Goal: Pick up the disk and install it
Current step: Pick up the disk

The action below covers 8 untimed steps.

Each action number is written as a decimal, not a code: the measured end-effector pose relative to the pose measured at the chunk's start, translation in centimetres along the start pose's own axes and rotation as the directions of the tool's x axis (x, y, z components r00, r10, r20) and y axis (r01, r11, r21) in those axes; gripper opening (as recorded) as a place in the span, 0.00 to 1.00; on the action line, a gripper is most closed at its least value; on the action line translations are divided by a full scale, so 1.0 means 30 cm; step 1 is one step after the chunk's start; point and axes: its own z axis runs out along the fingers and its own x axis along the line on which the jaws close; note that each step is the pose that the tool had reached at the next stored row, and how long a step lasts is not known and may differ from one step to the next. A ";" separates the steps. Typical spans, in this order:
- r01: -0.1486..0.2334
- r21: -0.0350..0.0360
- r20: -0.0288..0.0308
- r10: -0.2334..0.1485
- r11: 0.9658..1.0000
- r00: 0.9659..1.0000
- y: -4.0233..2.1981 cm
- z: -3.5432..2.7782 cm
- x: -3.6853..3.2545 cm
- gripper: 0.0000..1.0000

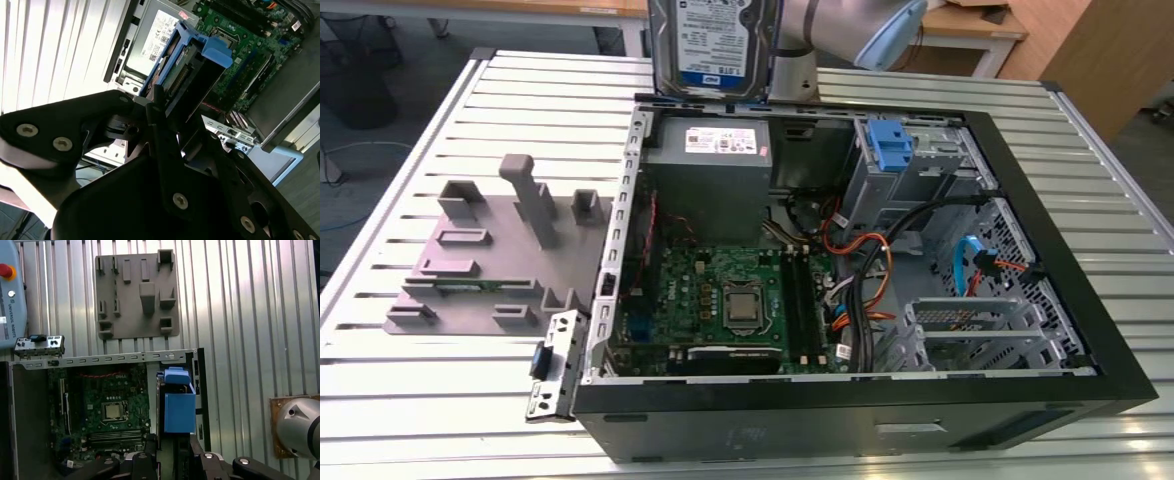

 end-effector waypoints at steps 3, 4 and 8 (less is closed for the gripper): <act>0.000 0.000 0.000 0.000 1.000 1.000 -0.003 0.000 0.000 0.35; 0.000 0.000 0.000 0.000 1.000 1.000 -0.003 0.000 0.000 0.35; 0.000 0.000 0.000 0.000 1.000 1.000 -0.004 0.002 0.000 0.35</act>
